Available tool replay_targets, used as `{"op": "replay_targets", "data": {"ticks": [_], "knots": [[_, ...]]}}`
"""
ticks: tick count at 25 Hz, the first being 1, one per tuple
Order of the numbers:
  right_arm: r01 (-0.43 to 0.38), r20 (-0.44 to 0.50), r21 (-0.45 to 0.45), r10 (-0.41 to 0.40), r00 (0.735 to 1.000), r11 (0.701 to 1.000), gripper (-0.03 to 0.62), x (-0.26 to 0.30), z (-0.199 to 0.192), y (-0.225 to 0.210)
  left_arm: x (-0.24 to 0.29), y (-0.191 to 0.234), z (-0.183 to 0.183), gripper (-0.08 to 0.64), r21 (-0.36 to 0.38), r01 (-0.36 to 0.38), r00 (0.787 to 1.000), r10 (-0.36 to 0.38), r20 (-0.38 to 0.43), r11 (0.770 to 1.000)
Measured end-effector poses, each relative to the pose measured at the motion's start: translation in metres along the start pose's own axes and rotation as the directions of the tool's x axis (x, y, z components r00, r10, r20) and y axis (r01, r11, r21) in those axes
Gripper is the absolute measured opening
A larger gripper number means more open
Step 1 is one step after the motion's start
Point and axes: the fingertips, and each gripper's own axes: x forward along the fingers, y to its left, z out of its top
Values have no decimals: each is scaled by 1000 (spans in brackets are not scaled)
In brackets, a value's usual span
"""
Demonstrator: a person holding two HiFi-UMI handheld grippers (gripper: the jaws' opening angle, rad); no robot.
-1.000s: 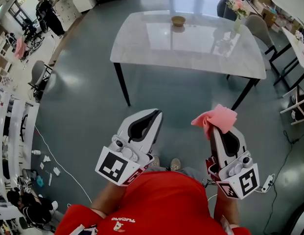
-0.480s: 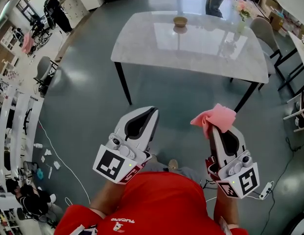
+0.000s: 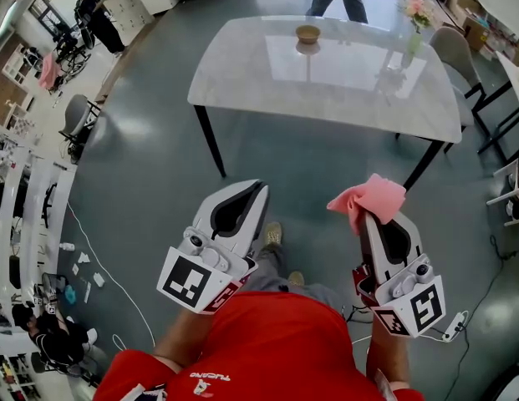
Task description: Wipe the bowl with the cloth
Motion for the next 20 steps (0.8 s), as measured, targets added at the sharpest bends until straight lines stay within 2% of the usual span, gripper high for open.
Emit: {"op": "replay_targets", "data": {"ticks": [11, 20], "knots": [[14, -17, -28, -14, 1000, 999, 18, 37, -11, -31, 39, 36, -13, 6, -2, 17, 1000, -17, 20, 1000], [20, -34, -42, -22, 999, 999, 19, 113, -15, -66, 91, 102, -12, 5, -8, 38, 999, -38, 22, 999]]}}
